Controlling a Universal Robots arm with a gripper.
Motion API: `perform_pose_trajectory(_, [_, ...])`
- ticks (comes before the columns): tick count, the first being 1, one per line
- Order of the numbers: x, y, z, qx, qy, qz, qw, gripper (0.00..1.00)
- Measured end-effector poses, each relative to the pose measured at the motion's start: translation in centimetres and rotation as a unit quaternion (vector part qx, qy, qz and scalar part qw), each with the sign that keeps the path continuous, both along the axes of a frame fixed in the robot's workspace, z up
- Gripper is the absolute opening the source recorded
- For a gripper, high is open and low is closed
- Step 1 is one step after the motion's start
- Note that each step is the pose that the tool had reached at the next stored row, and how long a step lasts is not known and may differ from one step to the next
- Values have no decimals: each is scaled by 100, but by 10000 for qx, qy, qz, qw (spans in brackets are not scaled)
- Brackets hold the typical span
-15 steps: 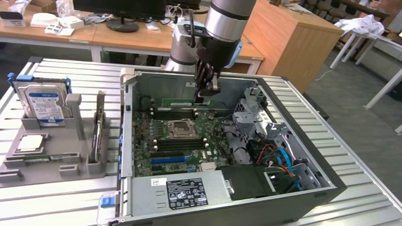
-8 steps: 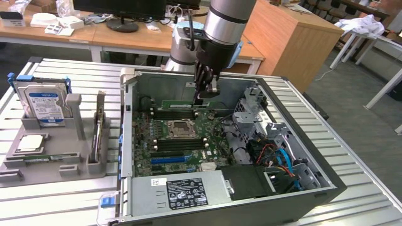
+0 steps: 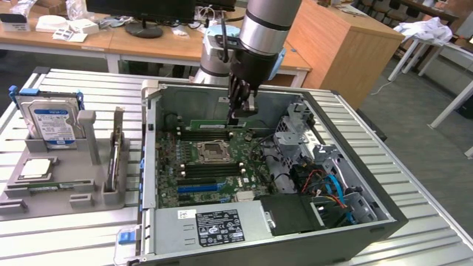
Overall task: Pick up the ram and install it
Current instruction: 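Pick up the ram and move it above insertion slot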
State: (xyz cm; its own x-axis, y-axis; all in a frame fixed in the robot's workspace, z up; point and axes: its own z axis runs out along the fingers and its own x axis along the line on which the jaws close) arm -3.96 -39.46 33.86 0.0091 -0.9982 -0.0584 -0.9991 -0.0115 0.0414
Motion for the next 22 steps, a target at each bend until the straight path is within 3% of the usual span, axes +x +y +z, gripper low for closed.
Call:
perform_pose_trajectory(4, [0,-12,-2,2,-1,0,10000,12])
perform_pose_trajectory(14, [0,-105,-1,1,0,0,10000,12])
perform_pose_trajectory(22, [-1,-142,-2,2,0,-1,10000,12])
